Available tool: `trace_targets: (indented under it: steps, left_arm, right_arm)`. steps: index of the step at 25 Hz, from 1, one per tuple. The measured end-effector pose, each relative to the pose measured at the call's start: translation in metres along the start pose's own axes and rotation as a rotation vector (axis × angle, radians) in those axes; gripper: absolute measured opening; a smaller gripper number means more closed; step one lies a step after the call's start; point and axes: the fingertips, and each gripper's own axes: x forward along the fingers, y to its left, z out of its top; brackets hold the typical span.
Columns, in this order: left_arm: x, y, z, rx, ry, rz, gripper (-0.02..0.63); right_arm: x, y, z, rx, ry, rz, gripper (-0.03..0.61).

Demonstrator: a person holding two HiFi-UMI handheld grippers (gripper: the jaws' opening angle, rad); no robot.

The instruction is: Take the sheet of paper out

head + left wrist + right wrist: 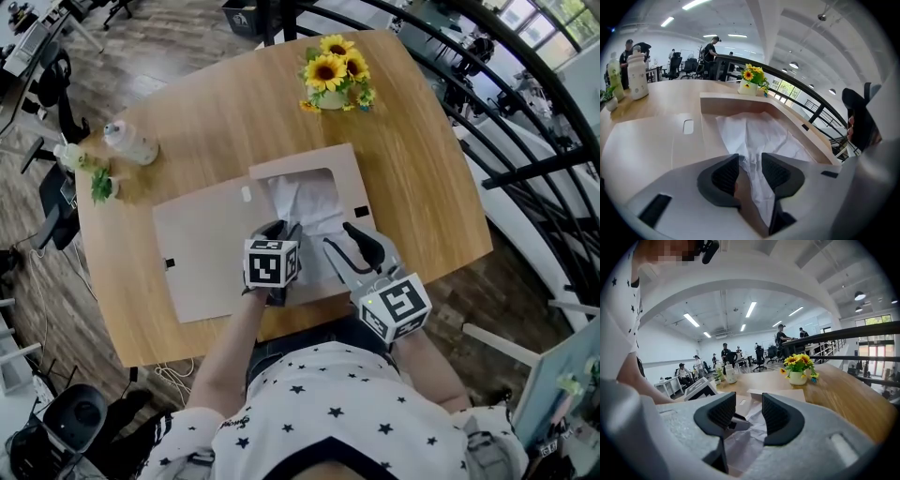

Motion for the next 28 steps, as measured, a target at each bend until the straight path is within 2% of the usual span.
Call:
trace_targets:
  steps: [6,14,23,28]
  left_arm:
    - [0.002,0.002,-0.002,-0.004,0.013,0.006,0.143]
    - [0.002,0.012,-0.001,-0.012,0.018,0.055,0.06]
    - [-0.003,0.017,-0.004,-0.014,0.019,0.056,0.023]
    - [-0.026,0.023,-0.007,-0.008,-0.014,0.056,0.015]
  right_arm:
    - [0.004,0.002,0.0,0.007,-0.003,0.003,0.158]
    - [-0.001,0.003,0.002,0.012,-0.01,-0.015,0.158]
    - [-0.019,0.008,0.005,0.013,-0.029,-0.065,0.158]
    - [-0.029,0.024,0.004,0.018,-0.04,-0.091,0.158]
